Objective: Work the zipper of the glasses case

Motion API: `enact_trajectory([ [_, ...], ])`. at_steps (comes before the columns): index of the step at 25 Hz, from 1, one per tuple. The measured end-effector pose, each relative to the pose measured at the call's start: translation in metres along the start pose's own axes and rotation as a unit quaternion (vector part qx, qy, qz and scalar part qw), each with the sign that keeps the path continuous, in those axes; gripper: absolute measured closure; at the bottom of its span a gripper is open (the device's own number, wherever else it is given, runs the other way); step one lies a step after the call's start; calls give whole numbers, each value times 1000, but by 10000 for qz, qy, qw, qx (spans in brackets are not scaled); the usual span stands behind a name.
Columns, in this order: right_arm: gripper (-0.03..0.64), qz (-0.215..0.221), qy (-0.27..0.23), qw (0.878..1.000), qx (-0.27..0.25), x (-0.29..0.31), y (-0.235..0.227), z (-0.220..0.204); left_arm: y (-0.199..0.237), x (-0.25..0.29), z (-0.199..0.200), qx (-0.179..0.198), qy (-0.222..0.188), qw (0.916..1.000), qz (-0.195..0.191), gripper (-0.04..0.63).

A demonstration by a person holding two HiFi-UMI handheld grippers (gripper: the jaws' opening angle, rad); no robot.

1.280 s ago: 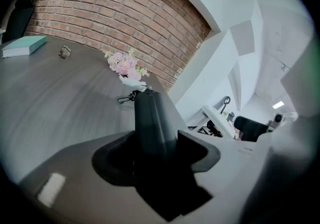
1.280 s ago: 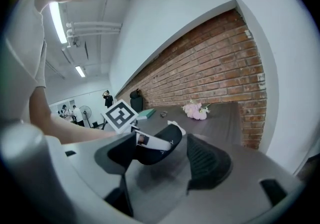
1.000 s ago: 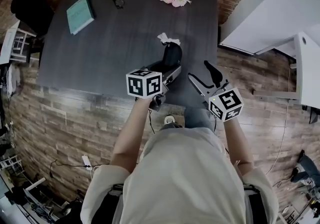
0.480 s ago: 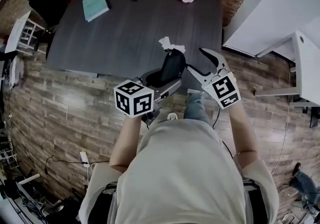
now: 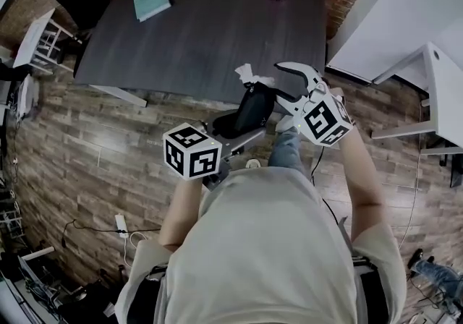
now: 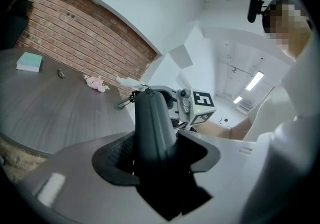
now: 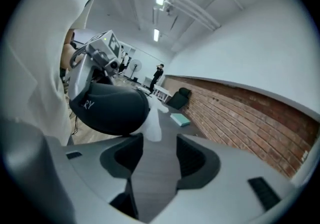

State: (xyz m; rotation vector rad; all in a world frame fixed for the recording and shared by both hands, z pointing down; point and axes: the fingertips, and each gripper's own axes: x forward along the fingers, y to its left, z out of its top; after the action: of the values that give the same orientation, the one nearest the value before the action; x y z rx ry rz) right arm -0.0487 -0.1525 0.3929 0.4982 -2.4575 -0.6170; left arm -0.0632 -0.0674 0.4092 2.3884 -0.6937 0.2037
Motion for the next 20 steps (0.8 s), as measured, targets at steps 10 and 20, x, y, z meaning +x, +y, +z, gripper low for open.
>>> enact_trajectory([
  [10,614,99,-21,9983,-567,-6,27,17,-3,-8,-13,1,-11,10000,60,341],
  [20,615,-418,-120,9990,140,-27,-18,25,-1,-4,-17,0,-72,9998,180,350],
])
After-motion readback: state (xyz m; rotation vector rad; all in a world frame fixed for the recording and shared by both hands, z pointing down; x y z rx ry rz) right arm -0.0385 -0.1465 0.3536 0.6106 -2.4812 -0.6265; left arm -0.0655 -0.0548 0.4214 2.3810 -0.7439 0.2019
